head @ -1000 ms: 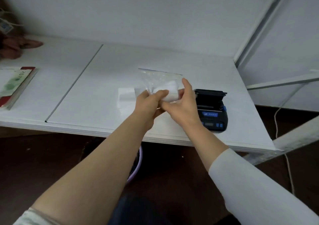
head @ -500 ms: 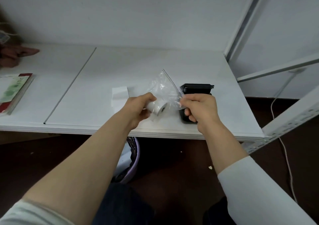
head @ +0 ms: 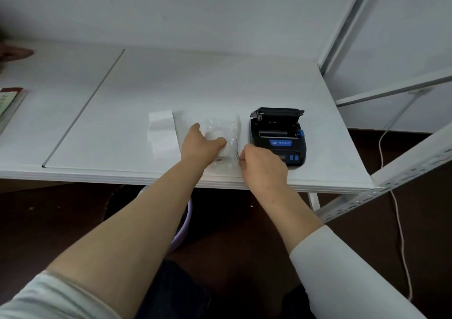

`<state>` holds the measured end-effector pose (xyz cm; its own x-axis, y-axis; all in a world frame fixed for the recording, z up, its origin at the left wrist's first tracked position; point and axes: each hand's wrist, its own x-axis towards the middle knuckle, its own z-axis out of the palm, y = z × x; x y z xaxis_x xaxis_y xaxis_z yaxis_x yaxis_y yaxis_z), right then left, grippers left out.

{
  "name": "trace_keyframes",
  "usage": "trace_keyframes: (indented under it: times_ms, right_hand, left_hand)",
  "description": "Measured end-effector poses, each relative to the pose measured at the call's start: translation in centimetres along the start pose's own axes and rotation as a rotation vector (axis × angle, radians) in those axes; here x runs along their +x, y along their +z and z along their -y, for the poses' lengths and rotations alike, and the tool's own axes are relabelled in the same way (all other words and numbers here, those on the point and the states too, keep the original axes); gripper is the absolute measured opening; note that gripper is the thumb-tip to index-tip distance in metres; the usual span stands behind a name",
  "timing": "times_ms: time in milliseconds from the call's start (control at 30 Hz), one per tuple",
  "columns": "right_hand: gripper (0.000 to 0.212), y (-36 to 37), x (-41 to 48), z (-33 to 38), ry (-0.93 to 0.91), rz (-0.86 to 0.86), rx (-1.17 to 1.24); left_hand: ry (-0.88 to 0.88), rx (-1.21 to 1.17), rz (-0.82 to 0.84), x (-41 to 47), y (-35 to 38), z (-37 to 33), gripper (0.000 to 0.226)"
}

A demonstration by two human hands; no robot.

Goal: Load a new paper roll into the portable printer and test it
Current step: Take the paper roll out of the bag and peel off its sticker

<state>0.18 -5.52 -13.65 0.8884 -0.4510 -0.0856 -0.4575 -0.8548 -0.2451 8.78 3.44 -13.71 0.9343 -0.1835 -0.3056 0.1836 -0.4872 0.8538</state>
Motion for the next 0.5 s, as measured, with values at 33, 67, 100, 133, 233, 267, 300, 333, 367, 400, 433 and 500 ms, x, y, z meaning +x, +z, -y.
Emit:
trace_keyframes:
  times_ms: [33,67,100,133,233,267,300,333,367,400,433,500]
  right_hand:
    - [0.018,0.1,0.1,-0.3,0.004,-0.01,0.006]
    - [0.017,0.2,0.2,-0.5,0.007,-0.018,0.015]
    - [0.016,0.4,0.3,-0.5,0.003,-0.025,0.028]
    - [0.015,0.5,0.5,-0.6,0.002,-0.029,0.042]
    - [0.014,0.6,1.4,-1.1,0.023,-0.061,0.085]
    - [0.015,0.6,1.7,-1.2,0.031,-0.068,0.099]
    - [0.015,0.6,2.0,-1.4,0.034,-0.075,0.116]
    - [0.015,0.6,2.1,-1.6,0.033,-0.079,0.143]
    - [0.016,0.6,2.2,-1.8,0.034,-0.078,0.187]
    - [0.015,0.5,2.3,-2.0,0.04,-0.07,0.256]
    - [0.014,0.4,2.3,-2.3,0.05,-0.052,0.361]
    - [0.013,0.0,2.0,-3.0,0.103,0.02,0.666]
  left_hand:
    - [0.009,0.014,0.003,0.1,0.2,0.0,0.075]
    - [0.013,0.026,0.003,0.2,0.5,0.0,0.073]
    - [0.022,0.031,0.002,0.3,0.4,0.1,0.073]
    - [0.032,0.035,0.004,0.3,0.5,0.1,0.072]
    - [0.103,0.097,-0.03,0.1,0.7,0.2,0.066]
    - [0.152,0.139,-0.069,0.0,0.8,0.2,0.062]
    - [0.216,0.157,-0.121,-0.1,0.9,0.2,0.056]
    - [0.273,0.134,-0.164,-0.4,1.1,0.1,0.049]
    - [0.315,0.077,-0.187,-0.8,1.3,0.0,0.043]
    - [0.334,0.017,-0.195,-1.2,1.5,-0.2,0.039]
    - [0.334,-0.021,-0.194,-1.6,1.7,-0.5,0.035]
    - [0.285,-0.038,-0.155,-2.1,2.2,-0.7,0.03]
